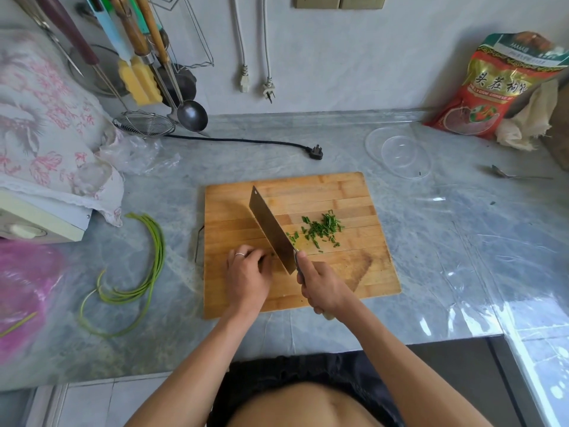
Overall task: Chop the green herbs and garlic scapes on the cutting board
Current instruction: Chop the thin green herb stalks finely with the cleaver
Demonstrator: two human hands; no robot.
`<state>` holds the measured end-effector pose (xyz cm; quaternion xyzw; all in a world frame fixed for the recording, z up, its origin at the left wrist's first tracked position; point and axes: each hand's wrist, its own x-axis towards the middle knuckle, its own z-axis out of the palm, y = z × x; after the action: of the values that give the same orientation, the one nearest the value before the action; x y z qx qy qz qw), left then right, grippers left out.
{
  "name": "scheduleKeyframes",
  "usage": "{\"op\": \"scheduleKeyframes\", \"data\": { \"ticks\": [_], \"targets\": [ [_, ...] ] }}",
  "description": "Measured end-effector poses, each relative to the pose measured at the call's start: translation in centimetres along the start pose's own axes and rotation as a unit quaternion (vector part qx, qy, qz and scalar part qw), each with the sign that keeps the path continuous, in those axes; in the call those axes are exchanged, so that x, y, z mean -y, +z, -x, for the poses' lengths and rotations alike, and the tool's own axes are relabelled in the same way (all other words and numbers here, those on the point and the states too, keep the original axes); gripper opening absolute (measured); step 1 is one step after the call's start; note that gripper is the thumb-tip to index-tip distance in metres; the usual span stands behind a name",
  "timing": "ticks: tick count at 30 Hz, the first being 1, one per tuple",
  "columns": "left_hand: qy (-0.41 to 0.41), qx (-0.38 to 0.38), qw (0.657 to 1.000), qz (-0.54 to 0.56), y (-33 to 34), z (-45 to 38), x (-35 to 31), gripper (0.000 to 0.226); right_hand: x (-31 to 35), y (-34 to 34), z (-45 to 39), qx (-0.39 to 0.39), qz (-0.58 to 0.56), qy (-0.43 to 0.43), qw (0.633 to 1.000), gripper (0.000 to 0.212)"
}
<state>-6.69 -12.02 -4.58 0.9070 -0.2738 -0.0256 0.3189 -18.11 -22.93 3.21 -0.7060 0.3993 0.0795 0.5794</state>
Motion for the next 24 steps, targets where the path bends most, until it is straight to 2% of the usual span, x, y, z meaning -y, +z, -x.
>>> {"op": "scheduleKeyframes", "data": {
  "ticks": [5,8,17,24],
  "targets": [
    [0.004,0.01,1.0,0.008,0.4,-0.3,-0.4,0.01,-0.5,-2.1,-0.2,-0.054,-0.084,0.042,0.994,0.059],
    [0.01,0.023,1.0,0.004,0.9,-0.7,-1.0,0.01,-0.5,-3.1,-0.5,-0.074,-0.097,0.044,0.992,0.059],
    [0.03,0.023,0.999,-0.012,1.2,-1.1,-1.5,0.008,-0.1,-2.1,0.2,-0.012,-0.093,0.037,0.995,0.061],
    [0.022,0.027,0.999,0.004,1.6,-1.3,-2.0,0.01,-1.1,-5.2,-0.1,-0.095,-0.091,0.051,0.99,0.06]
  ]
}}
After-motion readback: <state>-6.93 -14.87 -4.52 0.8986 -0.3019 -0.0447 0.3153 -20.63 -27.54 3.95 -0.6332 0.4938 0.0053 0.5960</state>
